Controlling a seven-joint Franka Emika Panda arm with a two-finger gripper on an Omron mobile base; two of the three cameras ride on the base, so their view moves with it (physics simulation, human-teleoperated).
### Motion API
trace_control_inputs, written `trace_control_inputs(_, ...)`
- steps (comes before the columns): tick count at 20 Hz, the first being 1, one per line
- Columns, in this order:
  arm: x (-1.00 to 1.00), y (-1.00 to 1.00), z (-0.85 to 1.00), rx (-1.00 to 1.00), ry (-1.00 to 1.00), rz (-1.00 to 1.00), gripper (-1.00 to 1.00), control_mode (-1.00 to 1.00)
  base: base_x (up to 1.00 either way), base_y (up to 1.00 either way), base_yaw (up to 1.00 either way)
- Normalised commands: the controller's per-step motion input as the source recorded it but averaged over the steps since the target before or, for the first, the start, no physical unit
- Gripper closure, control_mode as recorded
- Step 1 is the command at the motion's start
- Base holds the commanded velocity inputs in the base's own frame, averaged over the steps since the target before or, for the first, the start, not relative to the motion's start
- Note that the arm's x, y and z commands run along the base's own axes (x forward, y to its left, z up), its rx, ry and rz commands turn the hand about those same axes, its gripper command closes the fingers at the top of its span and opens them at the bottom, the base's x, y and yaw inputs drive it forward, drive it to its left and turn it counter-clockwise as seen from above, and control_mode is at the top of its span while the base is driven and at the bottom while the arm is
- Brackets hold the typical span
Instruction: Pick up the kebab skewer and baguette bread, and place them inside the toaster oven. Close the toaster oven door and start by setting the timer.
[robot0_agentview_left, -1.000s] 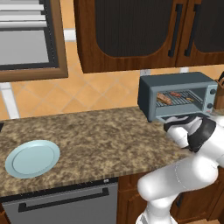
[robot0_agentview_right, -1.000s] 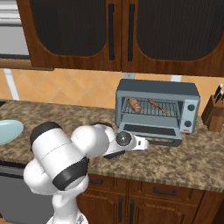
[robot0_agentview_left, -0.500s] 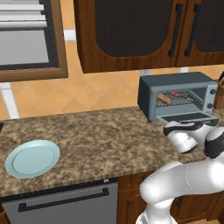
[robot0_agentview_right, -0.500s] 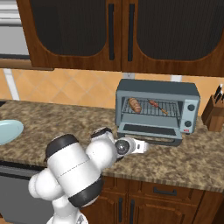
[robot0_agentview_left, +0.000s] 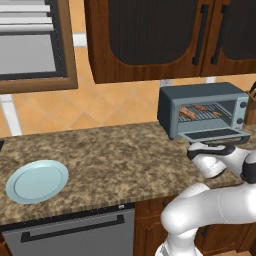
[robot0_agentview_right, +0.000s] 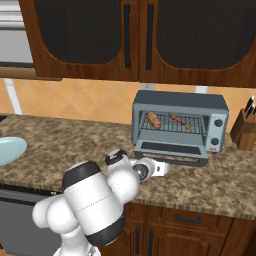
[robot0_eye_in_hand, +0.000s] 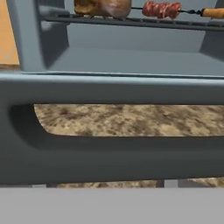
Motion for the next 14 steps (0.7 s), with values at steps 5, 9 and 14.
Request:
trace_control_inputs(5,0.69,-0.29,1.00,0.00,0.00,0.00,-1.00,-1.00,0.00,0.00,0.00)
trace_control_inputs(9,0.56,-0.30,1.00,0.00,0.00,0.00,-1.00,-1.00,0.00,0.00,0.00)
trace_control_inputs(14,0.33,-0.25,1.00,0.00,0.00,0.00,-1.00,-1.00,0.00,0.00,0.00)
